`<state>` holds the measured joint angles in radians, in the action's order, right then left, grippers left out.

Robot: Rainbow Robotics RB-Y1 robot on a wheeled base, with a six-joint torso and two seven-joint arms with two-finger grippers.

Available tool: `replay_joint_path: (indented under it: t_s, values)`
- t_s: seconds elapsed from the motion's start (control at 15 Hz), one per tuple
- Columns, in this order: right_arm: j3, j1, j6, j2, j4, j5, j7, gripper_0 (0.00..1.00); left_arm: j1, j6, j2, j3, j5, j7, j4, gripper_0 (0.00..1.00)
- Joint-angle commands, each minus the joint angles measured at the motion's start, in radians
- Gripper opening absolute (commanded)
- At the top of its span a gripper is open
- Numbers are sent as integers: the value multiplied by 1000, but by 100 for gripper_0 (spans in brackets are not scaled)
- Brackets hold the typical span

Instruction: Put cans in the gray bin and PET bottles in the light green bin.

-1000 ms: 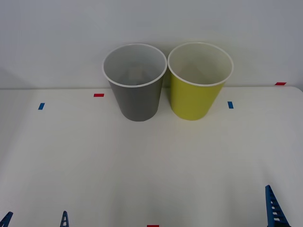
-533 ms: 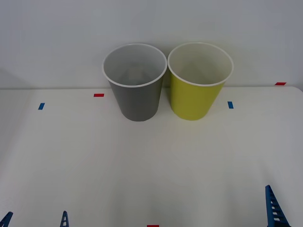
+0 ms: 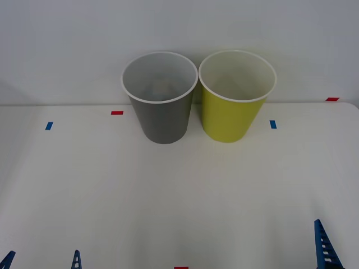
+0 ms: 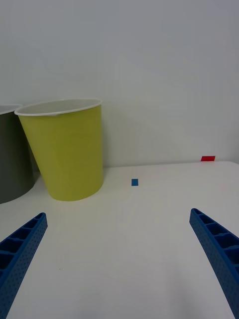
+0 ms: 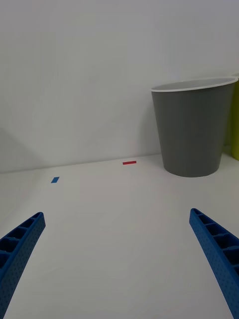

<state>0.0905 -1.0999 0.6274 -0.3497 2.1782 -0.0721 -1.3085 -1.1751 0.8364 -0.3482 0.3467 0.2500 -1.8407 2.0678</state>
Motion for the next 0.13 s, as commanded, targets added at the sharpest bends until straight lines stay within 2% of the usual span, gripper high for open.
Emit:
replay_joint_path:
  t_s: [0.07, 0.13]
  values:
    - [0, 0, 0, 0, 0, 0, 0, 100, 0, 0, 0, 0, 0, 0, 0, 100]
    - [0, 0, 0, 0, 0, 0, 0, 100, 0, 0, 0, 0, 0, 0, 0, 100]
